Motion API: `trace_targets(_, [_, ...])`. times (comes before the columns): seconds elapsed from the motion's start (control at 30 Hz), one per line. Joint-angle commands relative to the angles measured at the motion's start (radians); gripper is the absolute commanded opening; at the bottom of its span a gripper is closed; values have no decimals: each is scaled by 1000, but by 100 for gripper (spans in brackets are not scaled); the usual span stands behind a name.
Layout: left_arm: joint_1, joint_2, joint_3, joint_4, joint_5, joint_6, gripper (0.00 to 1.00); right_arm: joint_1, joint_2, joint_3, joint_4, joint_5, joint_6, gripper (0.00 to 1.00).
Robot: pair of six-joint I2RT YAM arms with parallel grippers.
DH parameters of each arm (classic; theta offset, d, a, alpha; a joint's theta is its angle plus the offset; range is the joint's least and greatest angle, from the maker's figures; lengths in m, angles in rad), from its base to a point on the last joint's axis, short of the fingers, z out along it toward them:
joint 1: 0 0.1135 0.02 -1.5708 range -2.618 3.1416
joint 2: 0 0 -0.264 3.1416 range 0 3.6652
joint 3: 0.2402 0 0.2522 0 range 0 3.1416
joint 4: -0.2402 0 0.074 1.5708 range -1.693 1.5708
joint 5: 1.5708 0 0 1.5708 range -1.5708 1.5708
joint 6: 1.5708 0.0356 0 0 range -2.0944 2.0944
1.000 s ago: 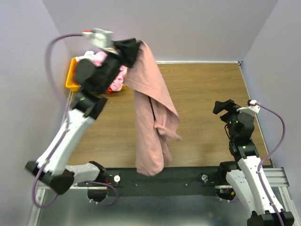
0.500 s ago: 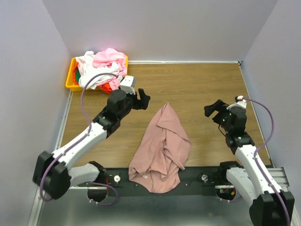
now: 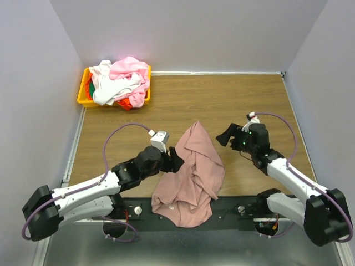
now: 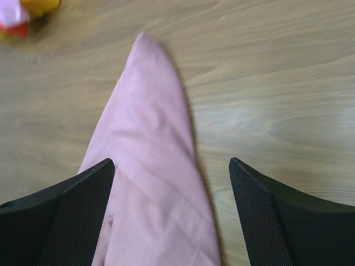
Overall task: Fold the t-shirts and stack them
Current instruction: Move the tshirt to the center of the board, then flatten the tshirt out
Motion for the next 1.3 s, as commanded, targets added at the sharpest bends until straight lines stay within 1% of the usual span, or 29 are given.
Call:
trace_targets(0.0, [-85, -28, 19, -146, -76, -138, 70, 90, 62, 9, 40, 31, 11, 90])
trace_targets(0.13, [-159, -22, 36, -245, -81, -192, 70, 157, 117, 15, 50, 58, 11, 90])
trace_targets(0.23, [-182, -10, 39, -303, -84, -216, 71, 188, 133, 16, 50, 72, 11, 90])
trace_targets(0.37, [-188, 13, 9, -312, -69, -232, 73, 214, 137, 24, 50, 80, 0, 90])
trace_targets(0.43, [-188, 20, -8, -294, -32, -235, 73, 242, 147, 38, 50, 83, -9, 90])
trace_targets(0.73, [-199, 18, -46, -190, 7, -229, 73, 320, 257, 85, 50, 134, -9, 89])
trace_targets(0.9, [-199, 88, -79, -81, 60, -212, 73, 358, 305, 114, 50, 144, -12, 89])
trace_targets(1.03, [-197, 174, -83, -56, 69, -201, 73, 384, 341, 131, 50, 183, -3, 89])
trace_targets(1.13, [-199, 217, -80, -33, 66, -192, 73, 395, 377, 142, 50, 189, 2, 86])
trace_targets(1.17, [-197, 228, -85, -18, 65, -192, 73, 398, 398, 147, 50, 192, 3, 82])
trace_targets(1.27, [-197, 244, -89, 10, 51, -192, 64, 400, 427, 151, 50, 200, 11, 75])
